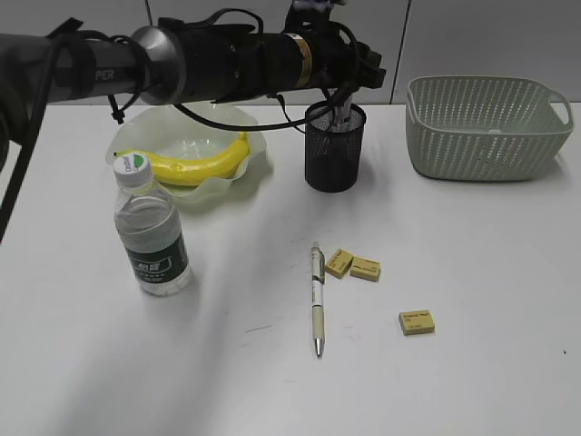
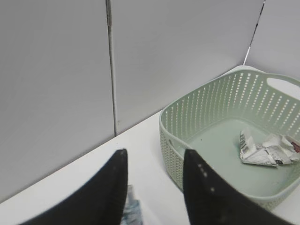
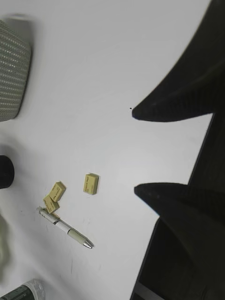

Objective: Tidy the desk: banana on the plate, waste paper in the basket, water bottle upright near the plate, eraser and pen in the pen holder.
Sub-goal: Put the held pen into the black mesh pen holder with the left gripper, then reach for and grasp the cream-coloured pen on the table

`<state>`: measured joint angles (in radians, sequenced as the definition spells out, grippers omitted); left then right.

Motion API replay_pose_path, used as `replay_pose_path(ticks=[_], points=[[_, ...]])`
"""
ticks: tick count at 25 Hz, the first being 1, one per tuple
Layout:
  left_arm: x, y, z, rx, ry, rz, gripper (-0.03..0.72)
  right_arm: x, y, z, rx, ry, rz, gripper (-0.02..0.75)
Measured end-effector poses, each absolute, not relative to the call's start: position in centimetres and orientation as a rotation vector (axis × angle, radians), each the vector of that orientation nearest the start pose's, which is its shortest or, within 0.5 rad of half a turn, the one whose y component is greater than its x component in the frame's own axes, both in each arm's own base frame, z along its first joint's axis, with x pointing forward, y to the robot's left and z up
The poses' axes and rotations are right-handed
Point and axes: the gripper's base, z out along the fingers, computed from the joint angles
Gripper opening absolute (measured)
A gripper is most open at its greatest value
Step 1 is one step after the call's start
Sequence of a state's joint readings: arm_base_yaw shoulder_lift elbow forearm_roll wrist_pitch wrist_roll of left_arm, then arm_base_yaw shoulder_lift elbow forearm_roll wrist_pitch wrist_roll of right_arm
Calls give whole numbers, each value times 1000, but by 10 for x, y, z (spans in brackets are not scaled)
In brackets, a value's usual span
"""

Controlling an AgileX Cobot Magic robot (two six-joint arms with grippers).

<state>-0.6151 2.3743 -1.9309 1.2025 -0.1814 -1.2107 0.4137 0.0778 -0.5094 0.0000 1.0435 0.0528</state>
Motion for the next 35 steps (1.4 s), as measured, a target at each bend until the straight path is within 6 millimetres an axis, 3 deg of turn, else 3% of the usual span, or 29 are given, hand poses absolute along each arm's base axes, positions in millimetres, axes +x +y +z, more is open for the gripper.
replay_pose_path(ticks=[3, 6, 10, 13, 16, 18, 22, 23, 27, 32, 35], points=[[447, -334, 201, 673, 1772, -587, 362, 6, 3, 281, -378, 2074, 281, 347], [447, -330, 219, 630, 1770, -534, 371, 6, 3, 281, -378, 2074, 281, 347], [434, -315, 281, 453, 1773, -372, 283, 6, 3, 281, -378, 2074, 281, 347], [406, -300, 339, 448, 1758, -188, 202, 6, 3, 281, -378, 2074, 281, 347], [377, -282, 369, 532, 1882, -38, 177, 6, 3, 281, -378, 2074, 281, 347], [359, -267, 376, 590, 1984, -1, 175, 6, 3, 281, -378, 2074, 281, 347], [308, -225, 391, 629, 2062, 9, 181, 6, 3, 281, -379, 2073, 280, 347], [290, -211, 398, 620, 2067, -9, 185, 6, 3, 281, -379, 2073, 280, 347], [213, -150, 392, 597, 2138, -76, 247, 6, 3, 281, -379, 2073, 280, 347], [116, -74, 366, 519, 2177, -216, 401, 6, 3, 281, -379, 2073, 280, 347], [72, -38, 350, 474, 2180, -274, 505, 6, 3, 281, -379, 2073, 280, 347]])
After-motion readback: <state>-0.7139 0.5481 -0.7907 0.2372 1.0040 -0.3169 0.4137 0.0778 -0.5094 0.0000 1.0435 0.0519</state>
